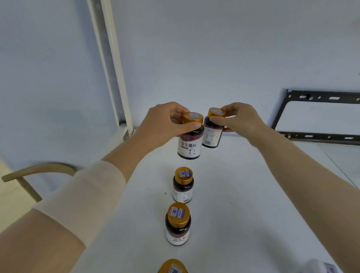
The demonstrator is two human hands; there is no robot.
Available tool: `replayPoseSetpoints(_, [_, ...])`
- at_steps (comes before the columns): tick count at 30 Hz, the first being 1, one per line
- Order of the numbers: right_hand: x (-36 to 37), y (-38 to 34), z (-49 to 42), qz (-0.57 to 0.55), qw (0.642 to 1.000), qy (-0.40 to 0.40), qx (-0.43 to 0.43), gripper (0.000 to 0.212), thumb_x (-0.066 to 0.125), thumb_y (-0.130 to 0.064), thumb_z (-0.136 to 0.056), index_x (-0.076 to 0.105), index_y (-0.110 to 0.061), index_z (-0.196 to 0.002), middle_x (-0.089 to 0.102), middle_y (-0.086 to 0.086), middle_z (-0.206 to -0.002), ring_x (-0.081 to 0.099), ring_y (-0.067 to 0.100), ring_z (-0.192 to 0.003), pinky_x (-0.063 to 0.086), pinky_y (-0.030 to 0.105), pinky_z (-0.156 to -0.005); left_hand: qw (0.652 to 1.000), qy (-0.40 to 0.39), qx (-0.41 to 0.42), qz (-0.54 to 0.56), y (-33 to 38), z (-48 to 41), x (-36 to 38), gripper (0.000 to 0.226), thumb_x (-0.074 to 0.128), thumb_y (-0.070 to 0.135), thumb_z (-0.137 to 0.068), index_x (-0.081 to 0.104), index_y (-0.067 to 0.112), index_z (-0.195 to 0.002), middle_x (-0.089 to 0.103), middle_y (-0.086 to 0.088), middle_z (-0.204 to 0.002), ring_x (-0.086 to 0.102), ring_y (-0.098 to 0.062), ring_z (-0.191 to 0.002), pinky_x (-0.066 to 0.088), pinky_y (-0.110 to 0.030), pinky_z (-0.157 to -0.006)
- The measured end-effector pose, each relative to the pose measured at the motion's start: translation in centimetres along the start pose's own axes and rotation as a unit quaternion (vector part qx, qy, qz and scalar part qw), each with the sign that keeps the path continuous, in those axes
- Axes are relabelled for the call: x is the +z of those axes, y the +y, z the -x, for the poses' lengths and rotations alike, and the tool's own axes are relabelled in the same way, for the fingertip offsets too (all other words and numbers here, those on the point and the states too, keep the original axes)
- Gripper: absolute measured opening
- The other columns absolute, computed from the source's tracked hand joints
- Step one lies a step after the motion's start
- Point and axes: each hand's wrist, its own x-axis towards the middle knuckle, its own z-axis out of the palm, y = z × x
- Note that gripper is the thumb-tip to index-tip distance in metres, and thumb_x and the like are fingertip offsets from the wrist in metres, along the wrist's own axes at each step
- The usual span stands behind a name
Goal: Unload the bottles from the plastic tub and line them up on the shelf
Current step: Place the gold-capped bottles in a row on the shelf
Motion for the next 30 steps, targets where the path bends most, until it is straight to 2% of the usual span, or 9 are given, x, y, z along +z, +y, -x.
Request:
replayPoseSetpoints(2, [1.1,0.8,-0.7,-0.001,1.0,-0.006,0.006,0.042,0.076,-0.02,-0.073,0.057,-0.007,-0.109,0.061,0.007,-0.106,0.061,0.02,-0.093,0.054,0.023,-0.071,1.0,-0.003,-0.009,0.006,-1.5,-0.3,0.3,0.032,0.077,0.029,-0.071,0.061,0.02,-0.096,0.064,0.018,-0.08,0.06,0.01,-0.069,0.05,-0.005,-0.062])
replayPoseSetpoints(5, [2.7,2.0,-2.0,0.012,1.0,-0.018,0.007,0.043,0.076,-0.018,-0.073,0.056,-0.007,-0.11,0.06,0.005,-0.107,0.06,0.02,-0.096,0.052,0.027,-0.078,1.0,-0.004,-0.023,0.004,-3.3,-0.6,1.0,0.033,0.077,0.028,-0.07,0.061,0.021,-0.097,0.064,0.016,-0.082,0.06,0.006,-0.074,0.043,0.002,-0.062])
replayPoseSetpoints(10, [5.1,4.3,-4.0,0.026,0.999,-0.033,0.018,0.044,0.078,-0.019,-0.07,0.057,-0.009,-0.108,0.059,0.003,-0.104,0.061,0.025,-0.103,0.052,0.041,-0.093,0.999,-0.021,-0.046,0.002,-5.8,-1.2,2.4,0.033,0.077,0.029,-0.07,0.057,0.026,-0.097,0.063,0.018,-0.084,0.059,0.006,-0.081,0.043,-0.008,-0.069])
replayPoseSetpoints(14, [6.6,5.9,-5.1,0.018,0.998,-0.054,0.03,0.046,0.08,-0.019,-0.068,0.057,-0.01,-0.107,0.06,0.005,-0.105,0.061,0.026,-0.105,0.05,0.044,-0.095,0.997,-0.039,-0.07,0.021,-7.7,-1.3,3.6,0.033,0.078,0.026,-0.07,0.059,0.027,-0.096,0.063,0.02,-0.085,0.059,0.008,-0.083,0.042,-0.009,-0.073])
replayPoseSetpoints(21, [7.6,6.9,-6.2,0.018,0.996,-0.076,0.033,0.046,0.078,-0.016,-0.071,0.056,-0.009,-0.111,0.058,0.003,-0.104,0.057,0.019,-0.098,0.049,0.034,-0.093,0.993,-0.066,-0.091,0.035,-9.8,-1.4,4.8,0.037,0.078,0.023,-0.07,0.059,0.023,-0.102,0.066,0.009,-0.098,0.062,-0.005,-0.093,0.043,-0.012,-0.081])
replayPoseSetpoints(27, [8.3,7.1,-6.4,0.01,0.994,-0.102,0.032,0.048,0.076,-0.013,-0.072,0.054,-0.008,-0.114,0.057,0.001,-0.104,0.054,0.015,-0.095,0.043,0.016,-0.068,0.99,-0.092,-0.099,0.048,-10.7,-1.2,5.6,0.037,0.077,0.023,-0.07,0.055,0.034,-0.098,0.061,0.023,-0.089,0.057,0.01,-0.084,0.042,-0.005,-0.069])
replayPoseSetpoints(30, [8.7,7.2,-6.7,0.002,0.994,-0.109,0.032,0.048,0.076,-0.012,-0.073,0.054,-0.008,-0.115,0.058,0.003,-0.106,0.055,0.017,-0.096,0.044,0.02,-0.075,0.99,-0.09,-0.098,0.054,-11.0,-1.1,5.7,0.038,0.077,0.024,-0.071,0.054,0.035,-0.098,0.058,0.029,-0.087,0.056,0.014,-0.083,0.043,0.0,-0.064])
